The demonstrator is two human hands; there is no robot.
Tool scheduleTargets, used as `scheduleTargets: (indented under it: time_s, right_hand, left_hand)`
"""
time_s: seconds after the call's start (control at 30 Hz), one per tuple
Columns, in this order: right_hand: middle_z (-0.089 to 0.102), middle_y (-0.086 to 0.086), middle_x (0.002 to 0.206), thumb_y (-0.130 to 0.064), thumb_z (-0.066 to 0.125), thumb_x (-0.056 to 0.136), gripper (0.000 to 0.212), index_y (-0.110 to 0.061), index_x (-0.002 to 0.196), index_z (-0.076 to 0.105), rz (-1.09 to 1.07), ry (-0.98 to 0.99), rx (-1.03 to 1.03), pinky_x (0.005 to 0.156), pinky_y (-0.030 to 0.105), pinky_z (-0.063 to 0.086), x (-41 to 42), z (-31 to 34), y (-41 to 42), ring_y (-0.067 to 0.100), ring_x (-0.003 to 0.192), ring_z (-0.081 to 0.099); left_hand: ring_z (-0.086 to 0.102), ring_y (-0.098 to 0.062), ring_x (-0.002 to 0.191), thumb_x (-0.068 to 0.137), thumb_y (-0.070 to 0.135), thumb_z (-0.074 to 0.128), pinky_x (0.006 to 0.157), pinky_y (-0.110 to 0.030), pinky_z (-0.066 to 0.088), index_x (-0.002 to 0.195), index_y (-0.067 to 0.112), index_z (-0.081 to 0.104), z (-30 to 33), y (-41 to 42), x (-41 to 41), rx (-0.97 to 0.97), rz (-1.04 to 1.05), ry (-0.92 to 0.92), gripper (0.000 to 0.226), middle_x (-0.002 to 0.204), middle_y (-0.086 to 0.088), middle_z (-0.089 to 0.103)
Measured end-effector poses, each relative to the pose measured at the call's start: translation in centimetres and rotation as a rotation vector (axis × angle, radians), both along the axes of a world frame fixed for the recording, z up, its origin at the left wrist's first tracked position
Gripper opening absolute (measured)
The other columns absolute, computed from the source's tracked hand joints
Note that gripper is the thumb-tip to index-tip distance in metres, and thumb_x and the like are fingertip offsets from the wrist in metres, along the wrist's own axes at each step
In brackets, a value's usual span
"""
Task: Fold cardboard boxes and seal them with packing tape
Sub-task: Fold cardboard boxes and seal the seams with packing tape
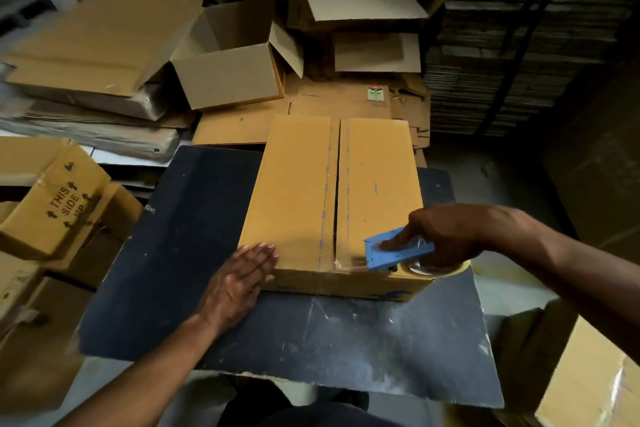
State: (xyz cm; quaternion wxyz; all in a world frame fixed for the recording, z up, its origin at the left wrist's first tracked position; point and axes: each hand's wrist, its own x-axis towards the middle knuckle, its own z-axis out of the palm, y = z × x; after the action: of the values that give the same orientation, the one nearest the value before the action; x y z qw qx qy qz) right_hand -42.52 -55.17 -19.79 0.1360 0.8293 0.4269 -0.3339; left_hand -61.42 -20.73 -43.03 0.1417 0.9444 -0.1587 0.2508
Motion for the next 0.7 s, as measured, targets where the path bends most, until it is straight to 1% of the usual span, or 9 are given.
scheduleTargets:
  time_s: [0.1, 0.17, 0.23, 0.3, 0.37, 0.4, 0.47, 0.53, 0.7]
  right_hand:
    - [0.05, -0.015, 0.108, -0.03, 0.061, 0.1, 0.064, -0.064, 0.147, 0.033, 0.003, 0.011, 0.028, 0.084, 0.032, 0.054, 0.3, 2.6, 0.3, 0.011, 0.092, 0.057]
    - [0.046, -0.018, 0.109, -0.031, 0.062, 0.099, 0.065, -0.065, 0.146, 0.034, 0.009, -0.023, 0.045, 0.082, 0.028, 0.05, 0.4, 3.1, 0.3, 0.01, 0.093, 0.056]
    - [0.051, -0.017, 0.113, -0.029, 0.065, 0.096, 0.069, -0.068, 0.144, 0.035, -0.001, -0.062, 0.013, 0.083, 0.033, 0.052, -0.2, 1.9, 0.1, 0.011, 0.093, 0.057]
    - [0.058, -0.012, 0.122, -0.026, 0.066, 0.094, 0.072, -0.068, 0.144, 0.035, -0.045, -0.04, -0.067, 0.089, 0.039, 0.055, -1.2, -0.5, -0.1, 0.014, 0.094, 0.057]
    - [0.058, -0.009, 0.134, -0.024, 0.066, 0.095, 0.073, -0.068, 0.145, 0.035, -0.059, -0.017, -0.113, 0.091, 0.04, 0.054, -2.2, -2.3, -0.3, 0.017, 0.102, 0.057]
    - [0.057, -0.008, 0.137, -0.026, 0.065, 0.096, 0.071, -0.067, 0.145, 0.035, -0.056, -0.021, -0.113, 0.089, 0.038, 0.053, -2.4, -2.6, -0.4, 0.019, 0.109, 0.058]
    - [0.055, -0.008, 0.138, -0.029, 0.063, 0.096, 0.067, -0.064, 0.147, 0.036, -0.039, -0.065, -0.097, 0.08, 0.035, 0.048, -2.7, -2.7, -0.4, 0.02, 0.116, 0.058]
    - [0.055, -0.007, 0.137, -0.03, 0.063, 0.095, 0.067, -0.062, 0.148, 0.037, -0.028, -0.081, -0.097, 0.075, 0.034, 0.045, -3.0, -2.8, -0.2, 0.021, 0.116, 0.059]
    - [0.057, -0.006, 0.135, -0.026, 0.062, 0.095, 0.066, -0.058, 0.149, 0.039, -0.017, -0.11, -0.1, 0.081, 0.037, 0.052, -3.9, -2.6, 0.3, 0.021, 0.117, 0.059]
  left_hand:
    - [0.051, -0.021, 0.142, 0.107, 0.022, 0.048, 0.118, -0.044, 0.039, 0.142, 0.007, 0.061, -0.1, 0.0, 0.1, 0.02, -0.01, 0.026, 0.04, 0.153, -0.006, 0.054]
    - [0.047, -0.019, 0.145, 0.111, 0.026, 0.042, 0.12, -0.042, 0.035, 0.144, 0.008, 0.058, -0.2, 0.1, 0.2, 0.027, -0.005, 0.047, 0.041, 0.155, -0.005, 0.052]
    - [0.047, -0.02, 0.145, 0.112, 0.028, 0.04, 0.119, -0.043, 0.036, 0.145, 0.009, 0.057, -0.3, 0.1, 0.2, 0.045, -0.008, 0.062, 0.042, 0.155, -0.005, 0.052]
    - [0.049, -0.022, 0.144, 0.11, 0.027, 0.045, 0.118, -0.045, 0.039, 0.145, 0.01, 0.058, -0.3, 0.2, 0.1, 0.028, -0.011, 0.081, 0.041, 0.154, -0.005, 0.053]
    - [0.049, -0.021, 0.143, 0.106, 0.026, 0.053, 0.118, -0.046, 0.04, 0.143, 0.011, 0.061, -0.3, 0.2, 0.1, 0.001, 0.0, 0.085, 0.041, 0.153, -0.004, 0.053]
    - [0.049, -0.021, 0.143, 0.105, 0.025, 0.054, 0.118, -0.045, 0.039, 0.142, 0.011, 0.062, -0.3, 0.1, 0.1, 0.0, 0.002, 0.081, 0.041, 0.153, -0.004, 0.054]
    - [0.048, -0.02, 0.144, 0.105, 0.025, 0.054, 0.12, -0.043, 0.037, 0.141, 0.01, 0.063, -0.1, -0.1, 0.0, 0.009, -0.004, 0.076, 0.04, 0.152, -0.005, 0.054]
    - [0.047, -0.019, 0.145, 0.106, 0.026, 0.051, 0.121, -0.041, 0.035, 0.141, 0.01, 0.062, 0.2, 0.0, 0.1, 0.012, -0.013, 0.077, 0.04, 0.152, -0.005, 0.054]
    - [0.047, -0.022, 0.145, 0.108, 0.028, 0.049, 0.12, -0.043, 0.036, 0.143, 0.01, 0.06, 0.7, -0.1, 0.1, 0.021, -0.021, 0.109, 0.041, 0.154, -0.005, 0.053]
